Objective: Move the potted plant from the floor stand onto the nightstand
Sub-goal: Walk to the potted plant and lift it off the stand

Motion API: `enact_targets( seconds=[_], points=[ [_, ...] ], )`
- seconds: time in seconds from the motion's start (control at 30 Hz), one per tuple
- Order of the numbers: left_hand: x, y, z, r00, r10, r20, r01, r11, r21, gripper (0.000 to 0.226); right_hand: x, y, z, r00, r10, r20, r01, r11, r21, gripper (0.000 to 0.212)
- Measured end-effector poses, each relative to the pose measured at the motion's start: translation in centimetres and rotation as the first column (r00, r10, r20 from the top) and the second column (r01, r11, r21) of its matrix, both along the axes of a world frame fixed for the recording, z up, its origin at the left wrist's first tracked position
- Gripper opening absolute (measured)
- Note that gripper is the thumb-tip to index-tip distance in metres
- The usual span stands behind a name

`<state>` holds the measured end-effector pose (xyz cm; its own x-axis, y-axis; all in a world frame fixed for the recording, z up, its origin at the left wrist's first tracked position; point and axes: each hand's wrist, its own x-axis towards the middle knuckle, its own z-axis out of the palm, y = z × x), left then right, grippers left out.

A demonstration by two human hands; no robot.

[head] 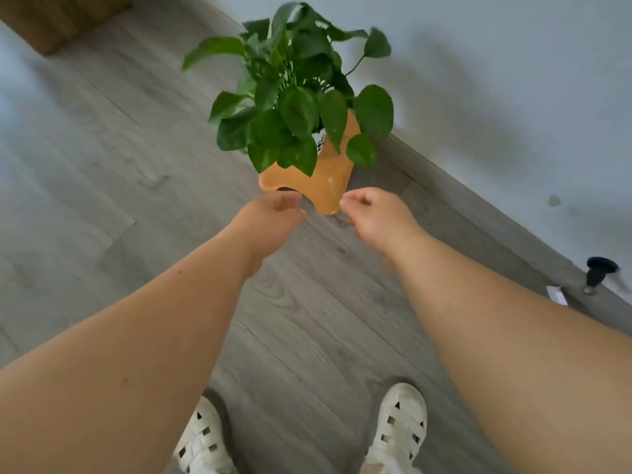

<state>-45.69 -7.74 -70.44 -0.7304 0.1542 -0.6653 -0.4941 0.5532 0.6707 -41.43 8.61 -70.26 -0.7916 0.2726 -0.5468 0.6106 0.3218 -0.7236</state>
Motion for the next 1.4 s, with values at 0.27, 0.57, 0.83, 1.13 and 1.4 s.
enact_targets(
  seconds=[0.27,0.57,0.83,1.13,1.4],
  points=[
    [-3.1,-0.2,-13.3,0.995,0.042,-0.093,-0.037,0.998,0.053,0.054,-4.0,-0.4,-13.2,0.99,-0.043,-0.136,0.04,0.999,-0.024,0.04],
    [-7.1,1.5,-19.0,0.965,0.107,-0.24,-0.083,0.991,0.108,0.067,-8.1,0.9,-18.9,0.942,-0.084,-0.324,0.072,0.996,-0.049,0.052],
    [-9.7,4.9,-19.2,0.887,0.151,-0.437,-0.126,0.988,0.086,0.074,-12.4,1.8,-19.0,0.903,-0.069,-0.424,0.06,0.998,-0.035,0.057],
    [-12.2,6.3,-18.8,0.849,0.176,-0.498,-0.157,0.984,0.08,0.066,-15.7,2.0,-18.7,0.937,0.066,-0.344,-0.056,0.998,0.036,0.046],
    [-12.6,6.4,-19.4,0.844,0.061,-0.533,-0.097,0.995,-0.039,0.021,-17.1,1.8,-18.5,0.9,0.16,-0.406,-0.127,0.986,0.107,0.04]
  ],
)
